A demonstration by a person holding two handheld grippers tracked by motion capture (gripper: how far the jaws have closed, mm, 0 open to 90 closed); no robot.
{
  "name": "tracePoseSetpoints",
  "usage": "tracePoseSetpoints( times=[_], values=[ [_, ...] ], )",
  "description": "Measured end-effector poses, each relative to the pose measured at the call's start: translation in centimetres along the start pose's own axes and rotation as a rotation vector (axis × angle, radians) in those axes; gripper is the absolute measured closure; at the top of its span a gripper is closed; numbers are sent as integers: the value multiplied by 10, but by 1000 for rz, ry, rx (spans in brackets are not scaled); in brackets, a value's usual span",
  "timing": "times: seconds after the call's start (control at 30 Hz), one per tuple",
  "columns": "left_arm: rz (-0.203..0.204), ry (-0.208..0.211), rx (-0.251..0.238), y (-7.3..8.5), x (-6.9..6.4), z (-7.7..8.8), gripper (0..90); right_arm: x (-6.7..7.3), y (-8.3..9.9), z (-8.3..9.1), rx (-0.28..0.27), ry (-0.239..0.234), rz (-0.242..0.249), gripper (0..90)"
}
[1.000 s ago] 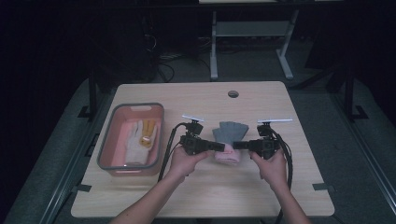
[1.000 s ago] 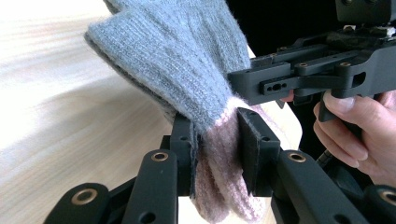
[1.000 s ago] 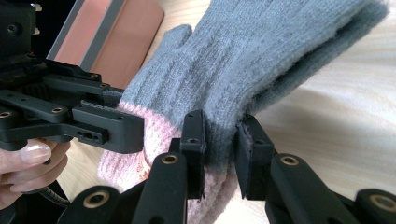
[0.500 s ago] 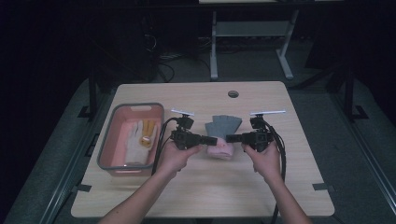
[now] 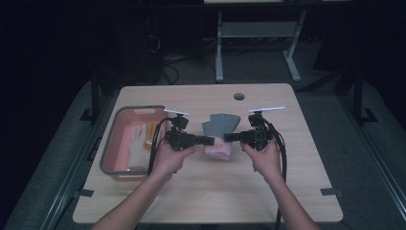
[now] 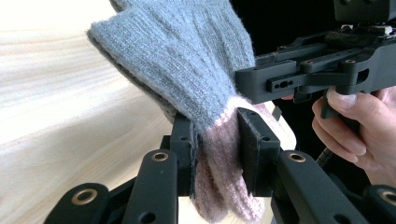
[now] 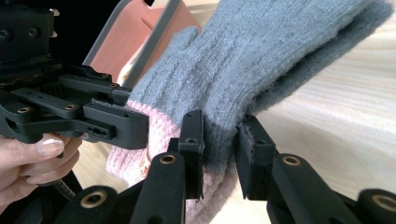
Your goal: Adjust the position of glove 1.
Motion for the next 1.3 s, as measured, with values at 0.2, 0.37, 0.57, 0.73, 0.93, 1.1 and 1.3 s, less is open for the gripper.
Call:
tracePoseSetpoints(
  times=[0.2,0.37,0.57,0.73,0.93,1.1,1.3],
  values=[
    [-1,-2,-10,-2,1,9,694,7,-4,-3,2,-7,10,734],
    [3,-2,-21,-3,2,17,694,11,-7,-4,6,-14,23,733],
    [5,-11,-29,-5,3,24,694,18,-12,-8,10,-24,30,727],
    [7,-13,-42,-6,4,32,694,24,-16,-11,12,-28,39,725],
    [13,-15,-58,-8,6,42,695,34,-23,-15,16,-36,54,722],
    [13,-20,-71,-10,8,51,695,40,-27,-18,15,-44,61,722],
    [3,-30,-80,-13,10,64,695,49,-33,-23,16,-56,76,718]
  ],
)
Point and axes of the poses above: each handheld gripper's, and its own axes: z roughly backward along the jaws, y roughly out of its underside, x roughly to its left, the point moved 7 cm from there along -z, roughly forward along the jaws, and after that the axes turned 3 degrees about y, right-handed, at the moved point
